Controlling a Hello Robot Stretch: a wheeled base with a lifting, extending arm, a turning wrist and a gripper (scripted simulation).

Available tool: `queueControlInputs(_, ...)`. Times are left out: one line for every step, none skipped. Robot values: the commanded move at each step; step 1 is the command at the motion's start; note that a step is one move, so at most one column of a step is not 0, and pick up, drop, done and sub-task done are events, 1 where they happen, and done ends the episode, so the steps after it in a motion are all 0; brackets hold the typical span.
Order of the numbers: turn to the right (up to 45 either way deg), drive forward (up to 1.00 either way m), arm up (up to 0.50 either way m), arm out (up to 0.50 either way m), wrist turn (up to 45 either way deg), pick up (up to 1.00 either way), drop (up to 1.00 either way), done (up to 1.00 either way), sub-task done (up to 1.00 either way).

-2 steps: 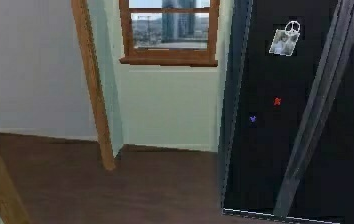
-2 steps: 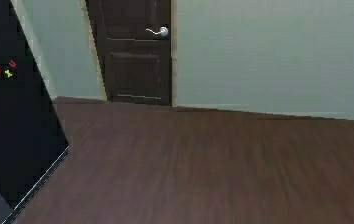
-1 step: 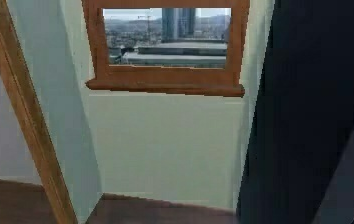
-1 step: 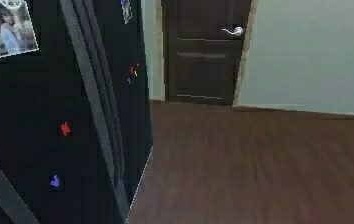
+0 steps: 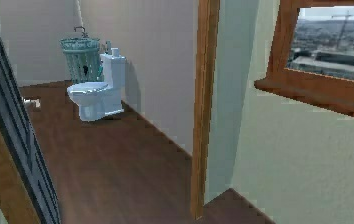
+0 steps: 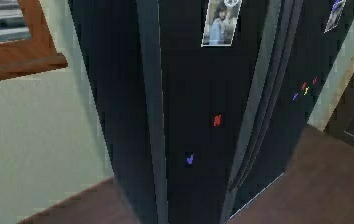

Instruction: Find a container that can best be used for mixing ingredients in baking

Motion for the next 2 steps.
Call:
queueControlInputs(-12.0, 0.0, 0.0, 0.0, 0.0, 0.0, 0.0, 0.0, 0.0)
queueControlInputs(0.0, 0.65, 0.0, 0.0, 0.0, 0.0, 0.0, 0.0, 0.0)
